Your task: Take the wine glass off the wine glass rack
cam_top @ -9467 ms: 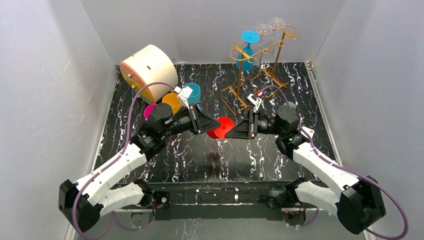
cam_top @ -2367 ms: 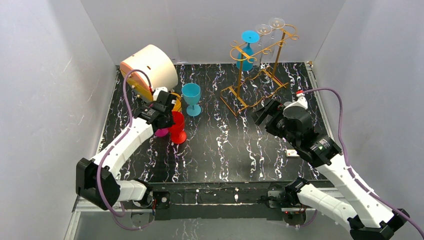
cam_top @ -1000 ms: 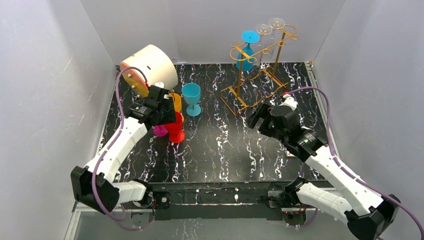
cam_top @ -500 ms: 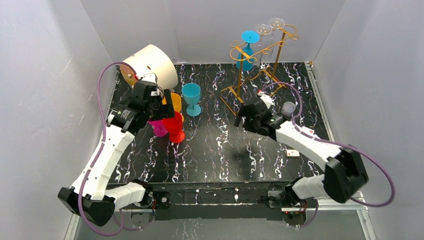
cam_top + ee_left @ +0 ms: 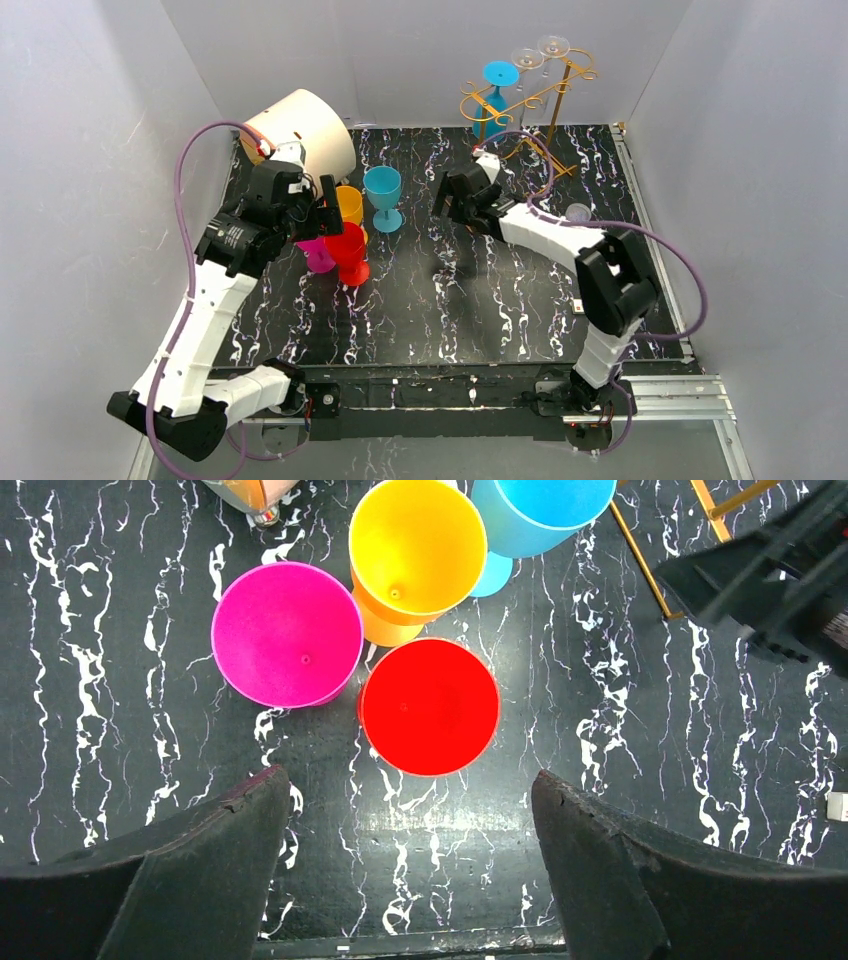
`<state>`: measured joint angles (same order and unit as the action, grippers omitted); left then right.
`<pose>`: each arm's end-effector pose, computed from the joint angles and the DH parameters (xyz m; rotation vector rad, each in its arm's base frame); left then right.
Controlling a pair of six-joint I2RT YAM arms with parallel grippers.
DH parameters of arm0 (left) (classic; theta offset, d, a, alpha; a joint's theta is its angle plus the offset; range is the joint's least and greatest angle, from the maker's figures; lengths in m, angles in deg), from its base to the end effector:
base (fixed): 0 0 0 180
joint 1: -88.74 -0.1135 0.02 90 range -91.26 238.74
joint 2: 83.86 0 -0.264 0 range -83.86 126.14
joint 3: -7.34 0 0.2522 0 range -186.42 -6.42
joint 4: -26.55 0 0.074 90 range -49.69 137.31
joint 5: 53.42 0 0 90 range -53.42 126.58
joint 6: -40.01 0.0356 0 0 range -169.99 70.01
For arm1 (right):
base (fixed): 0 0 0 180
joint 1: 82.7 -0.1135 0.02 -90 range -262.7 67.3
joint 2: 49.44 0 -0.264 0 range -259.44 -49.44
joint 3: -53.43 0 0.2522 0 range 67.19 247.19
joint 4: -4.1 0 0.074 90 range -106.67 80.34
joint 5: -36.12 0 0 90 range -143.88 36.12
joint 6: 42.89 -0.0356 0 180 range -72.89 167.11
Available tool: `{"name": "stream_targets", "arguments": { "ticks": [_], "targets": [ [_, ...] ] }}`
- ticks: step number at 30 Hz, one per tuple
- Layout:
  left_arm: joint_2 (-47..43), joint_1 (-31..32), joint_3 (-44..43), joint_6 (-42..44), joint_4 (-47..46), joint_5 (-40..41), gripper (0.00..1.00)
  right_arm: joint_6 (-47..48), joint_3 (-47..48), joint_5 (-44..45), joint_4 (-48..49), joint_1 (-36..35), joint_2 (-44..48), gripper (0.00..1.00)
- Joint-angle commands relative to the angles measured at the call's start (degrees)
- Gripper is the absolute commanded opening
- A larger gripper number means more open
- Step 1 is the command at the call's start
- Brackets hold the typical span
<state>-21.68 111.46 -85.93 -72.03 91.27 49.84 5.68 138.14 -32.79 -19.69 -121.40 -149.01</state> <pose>0.1906 -0.0710 0.4170 -0.1208 2.1438 -0.2069 0.3135 0.2347 0.2422 0.2502 2.2032 0.3687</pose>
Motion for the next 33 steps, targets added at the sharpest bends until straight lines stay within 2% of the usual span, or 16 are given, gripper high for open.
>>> {"name": "stream_targets", "arguments": {
  "ticks": [1,9,21,26,33],
  "targets": [
    [-0.8,-0.2,-3.0,1.0,2.0,1.4,0.89,1.2,6.7,5.9,4.5,-1.4,-5.6,0.99],
    [-2.4,-0.2,-3.8,2.0,2.0,1.5,0.90,0.6,10.5,18.7,8.7,-4.1,-11.5,0.99],
    [-3.8,-0.2,-4.4,2.3,2.6,1.6,0.91,-1.3,15.5,27.1,0.7,-4.0,-20.9,0.99],
    [-3.9,-0.2,-4.4,2.2,2.7,1.6,0.91,-1.7,14.0,30.0,-1.9,-4.0,-21.2,0.99],
    [-3.6,-0.2,-4.4,1.9,2.6,0.8,0.91,-2.9,5.3,30.1,-3.1,-4.0,-16.2,0.99]
  ]
}}
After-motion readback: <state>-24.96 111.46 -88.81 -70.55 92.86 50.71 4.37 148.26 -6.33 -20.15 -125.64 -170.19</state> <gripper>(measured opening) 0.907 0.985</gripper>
